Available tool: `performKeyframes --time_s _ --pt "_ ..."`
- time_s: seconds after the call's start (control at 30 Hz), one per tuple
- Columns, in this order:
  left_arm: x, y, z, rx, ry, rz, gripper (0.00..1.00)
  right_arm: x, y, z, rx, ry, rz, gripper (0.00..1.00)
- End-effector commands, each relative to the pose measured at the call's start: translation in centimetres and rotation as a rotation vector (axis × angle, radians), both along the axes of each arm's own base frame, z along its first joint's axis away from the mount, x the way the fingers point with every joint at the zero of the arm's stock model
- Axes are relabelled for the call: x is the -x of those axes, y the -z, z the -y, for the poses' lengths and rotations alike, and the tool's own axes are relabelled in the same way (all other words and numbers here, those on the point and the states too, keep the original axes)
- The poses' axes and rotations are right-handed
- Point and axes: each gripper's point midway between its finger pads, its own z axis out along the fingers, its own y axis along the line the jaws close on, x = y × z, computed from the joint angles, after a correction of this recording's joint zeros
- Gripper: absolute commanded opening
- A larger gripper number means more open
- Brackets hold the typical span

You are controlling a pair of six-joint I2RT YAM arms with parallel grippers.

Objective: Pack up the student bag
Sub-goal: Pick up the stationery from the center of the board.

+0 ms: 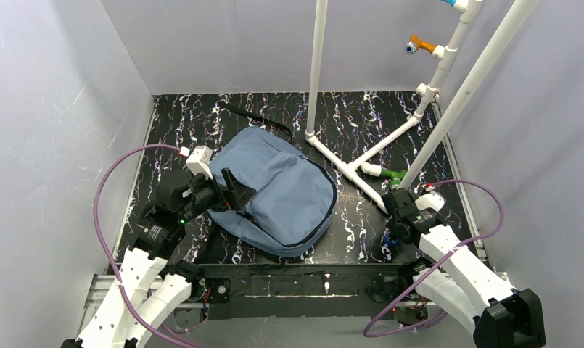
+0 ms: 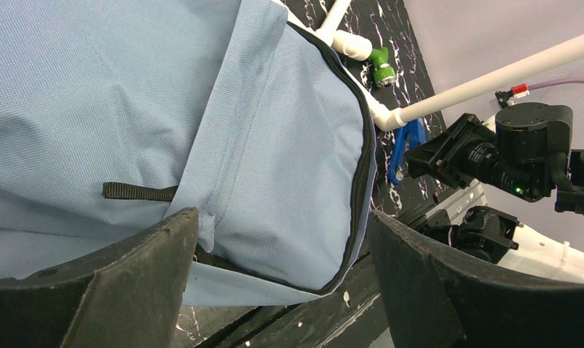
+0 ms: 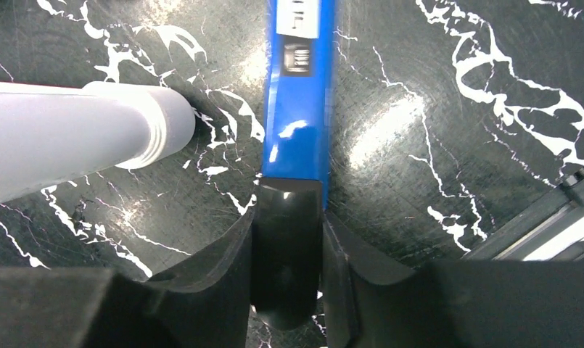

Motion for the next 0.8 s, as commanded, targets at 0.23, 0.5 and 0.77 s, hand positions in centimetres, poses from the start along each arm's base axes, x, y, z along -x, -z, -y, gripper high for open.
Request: performKeyframes --time_s 0.23,0.5,0.77 --pt "0.2 -1.6 0.4 0.029 0.017 0.025 0.84 -0.6 -2.1 0.4 -0.009 0.025 0.086 0.01" --pt "0.4 -1.9 0.1 0.015 0.013 0.027 0.84 1.9 -4.4 -2.6 -0.154 -0.117 -0.047 0.01" --pt "-0.3 -3.0 -0.1 -0.003 -0.002 0.045 0.84 7.8 -5.1 -7.8 -0.43 -0.366 -0.311 0.01"
